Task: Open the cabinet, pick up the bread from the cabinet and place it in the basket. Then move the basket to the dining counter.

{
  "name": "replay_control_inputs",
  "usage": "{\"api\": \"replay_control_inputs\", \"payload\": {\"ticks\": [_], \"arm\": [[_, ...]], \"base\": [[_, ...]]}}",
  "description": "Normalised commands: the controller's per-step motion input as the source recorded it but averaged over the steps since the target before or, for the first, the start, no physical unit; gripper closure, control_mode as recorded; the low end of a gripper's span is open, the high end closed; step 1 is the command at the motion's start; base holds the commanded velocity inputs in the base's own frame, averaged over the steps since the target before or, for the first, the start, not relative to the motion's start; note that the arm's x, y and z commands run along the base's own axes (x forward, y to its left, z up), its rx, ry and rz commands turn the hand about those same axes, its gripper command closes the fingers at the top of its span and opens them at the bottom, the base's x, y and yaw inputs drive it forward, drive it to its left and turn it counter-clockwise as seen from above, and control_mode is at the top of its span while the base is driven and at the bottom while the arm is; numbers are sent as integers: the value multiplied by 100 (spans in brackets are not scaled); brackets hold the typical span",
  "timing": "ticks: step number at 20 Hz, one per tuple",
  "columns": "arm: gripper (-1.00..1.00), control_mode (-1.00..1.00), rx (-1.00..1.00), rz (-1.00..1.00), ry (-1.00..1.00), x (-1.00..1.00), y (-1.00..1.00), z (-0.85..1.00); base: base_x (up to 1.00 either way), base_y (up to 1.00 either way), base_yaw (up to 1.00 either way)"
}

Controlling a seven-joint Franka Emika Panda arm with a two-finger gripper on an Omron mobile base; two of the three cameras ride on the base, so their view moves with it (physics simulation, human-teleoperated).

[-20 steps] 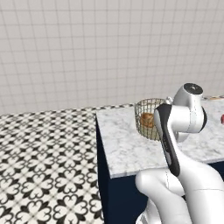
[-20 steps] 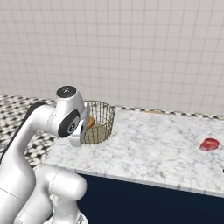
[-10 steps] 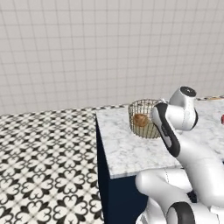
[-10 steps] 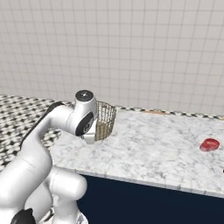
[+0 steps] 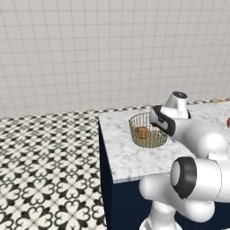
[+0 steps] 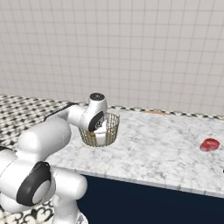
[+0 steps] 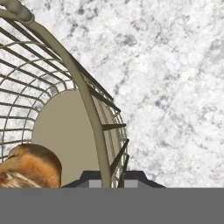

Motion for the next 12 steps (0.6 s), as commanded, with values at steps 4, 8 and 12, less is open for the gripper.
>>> {"api": "replay_control_inputs", "payload": {"ticks": [4,8,12], "arm": [[100,-100,0,3,0,5,0,-18],[100,-100,0,5,-2,1,0,-28],[100,-100,0,5,-8,0,0,-28]], "base": [[0,0,0],[0,0,0],[0,0,0]]}}
